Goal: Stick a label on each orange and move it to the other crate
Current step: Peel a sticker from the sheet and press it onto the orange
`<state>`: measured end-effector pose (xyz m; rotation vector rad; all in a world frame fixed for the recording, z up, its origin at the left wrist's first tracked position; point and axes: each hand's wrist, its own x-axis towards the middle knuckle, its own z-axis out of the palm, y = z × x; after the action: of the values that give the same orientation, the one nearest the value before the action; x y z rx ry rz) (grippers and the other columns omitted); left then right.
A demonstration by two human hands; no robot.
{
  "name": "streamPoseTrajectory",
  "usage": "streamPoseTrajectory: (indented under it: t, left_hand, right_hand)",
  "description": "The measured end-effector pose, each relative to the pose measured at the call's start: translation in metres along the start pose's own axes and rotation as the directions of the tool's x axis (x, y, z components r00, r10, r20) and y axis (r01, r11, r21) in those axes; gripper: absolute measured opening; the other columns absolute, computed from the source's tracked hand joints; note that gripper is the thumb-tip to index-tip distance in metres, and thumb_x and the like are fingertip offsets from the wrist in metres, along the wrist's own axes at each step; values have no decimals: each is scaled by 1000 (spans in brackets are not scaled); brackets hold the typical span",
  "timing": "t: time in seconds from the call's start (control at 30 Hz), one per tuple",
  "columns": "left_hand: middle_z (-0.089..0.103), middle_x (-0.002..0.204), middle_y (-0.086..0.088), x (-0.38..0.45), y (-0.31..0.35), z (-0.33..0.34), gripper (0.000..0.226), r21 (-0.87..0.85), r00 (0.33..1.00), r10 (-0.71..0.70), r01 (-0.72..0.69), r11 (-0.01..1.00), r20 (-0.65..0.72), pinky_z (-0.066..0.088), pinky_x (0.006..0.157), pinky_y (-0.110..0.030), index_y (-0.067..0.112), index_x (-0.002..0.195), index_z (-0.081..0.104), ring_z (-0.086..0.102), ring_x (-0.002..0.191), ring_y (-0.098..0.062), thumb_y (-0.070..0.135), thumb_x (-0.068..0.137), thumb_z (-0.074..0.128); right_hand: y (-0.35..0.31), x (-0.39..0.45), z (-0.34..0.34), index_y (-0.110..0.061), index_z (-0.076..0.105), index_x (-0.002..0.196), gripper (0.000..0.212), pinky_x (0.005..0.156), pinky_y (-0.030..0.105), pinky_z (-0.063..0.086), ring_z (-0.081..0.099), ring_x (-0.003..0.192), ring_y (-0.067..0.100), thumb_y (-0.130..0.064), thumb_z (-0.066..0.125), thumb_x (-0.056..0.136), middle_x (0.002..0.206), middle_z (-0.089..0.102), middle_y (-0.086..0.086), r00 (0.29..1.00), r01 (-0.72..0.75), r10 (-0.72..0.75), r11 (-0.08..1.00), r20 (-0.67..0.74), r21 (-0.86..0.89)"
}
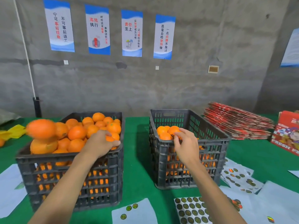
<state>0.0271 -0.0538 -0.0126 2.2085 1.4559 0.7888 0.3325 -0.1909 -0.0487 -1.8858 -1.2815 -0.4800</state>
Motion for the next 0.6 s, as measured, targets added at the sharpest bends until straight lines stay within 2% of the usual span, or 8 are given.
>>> streamPoseTrajectory:
  t: [0.07, 0.13, 0.2, 0.27, 0.37, 0.43, 0.5, 0.6]
  left_hand:
    - [67, 135, -12, -13, 0, 9, 67, -63, 979, 78, -91, 994, -186, 51, 99, -44, 14, 136, 65, 60, 125, -32, 54, 83, 79]
    - [70, 130, -4, -33, 3, 19, 63, -278, 927, 85, -196, 940, -365, 54, 96, -40, 27, 133, 68, 64, 119, -23, 59, 80, 79]
    - [70, 127, 10, -53, 5, 31, 62, -512, 897, 44, -291, 808, -440, 55, 95, -29, 38, 129, 68, 65, 115, -7, 67, 76, 79]
    - [69, 127, 16, -74, 7, 43, 61, -609, 884, 40, -353, 710, -465, 56, 92, -25, 43, 126, 68, 65, 115, -3, 70, 72, 79]
    - [66, 132, 13, -104, 1, 62, 57, -678, 871, 62, -422, 602, -488, 56, 93, -26, 39, 127, 69, 64, 123, -15, 63, 76, 81]
    - [66, 133, 10, -122, -11, 75, 53, -679, 861, 48, -433, 592, -507, 56, 92, -24, 38, 127, 70, 64, 124, -18, 59, 79, 81]
    - [68, 131, 11, -138, -27, 88, 47, -721, 888, -11, -367, 587, -461, 56, 90, -22, 44, 124, 70, 65, 122, -15, 53, 80, 82]
    - [70, 125, 18, -154, -50, 110, 42, -805, 950, -135, -159, 572, -283, 58, 86, -21, 49, 120, 71, 68, 114, -3, 48, 80, 83]
  right_hand:
    - [-12, -18, 7, -11, 77, 112, 21, 112, 40, 39, 59, 124, 24, -16, 63, 97, 129, 68, 4, 991, 111, -106, 992, -84, 54]
    - [-28, -39, 17, -13, 77, 108, 18, 107, 37, 41, 62, 118, 20, -13, 68, 94, 123, 71, 1, 966, 215, -200, 973, -166, 79]
    - [-43, -62, 31, -15, 77, 108, 17, 104, 34, 43, 62, 114, 14, -14, 68, 93, 120, 72, -4, 951, 267, -239, 954, -197, 135]
    - [-57, -86, 46, -18, 76, 107, 17, 100, 29, 42, 63, 110, 11, -17, 66, 93, 116, 72, -8, 954, 282, -251, 936, -163, 208]
    - [-71, -125, 66, -21, 74, 105, 13, 93, 31, 44, 63, 102, 13, -21, 66, 95, 107, 72, -11, 970, 228, -242, 933, 18, 277]
    - [-72, -149, 80, -22, 76, 105, 14, 92, 37, 46, 62, 100, 12, -28, 67, 96, 106, 73, -12, 956, 169, -235, 932, 178, 322]
    - [-72, -170, 93, -23, 77, 111, 22, 97, 37, 44, 60, 104, 11, -37, 67, 97, 111, 72, -12, 906, 98, -228, 932, 356, 348]
    - [-72, -193, 107, -25, 77, 113, 25, 101, 37, 42, 58, 107, 12, -40, 64, 98, 117, 70, -10, 800, 36, -216, 949, 560, 314]
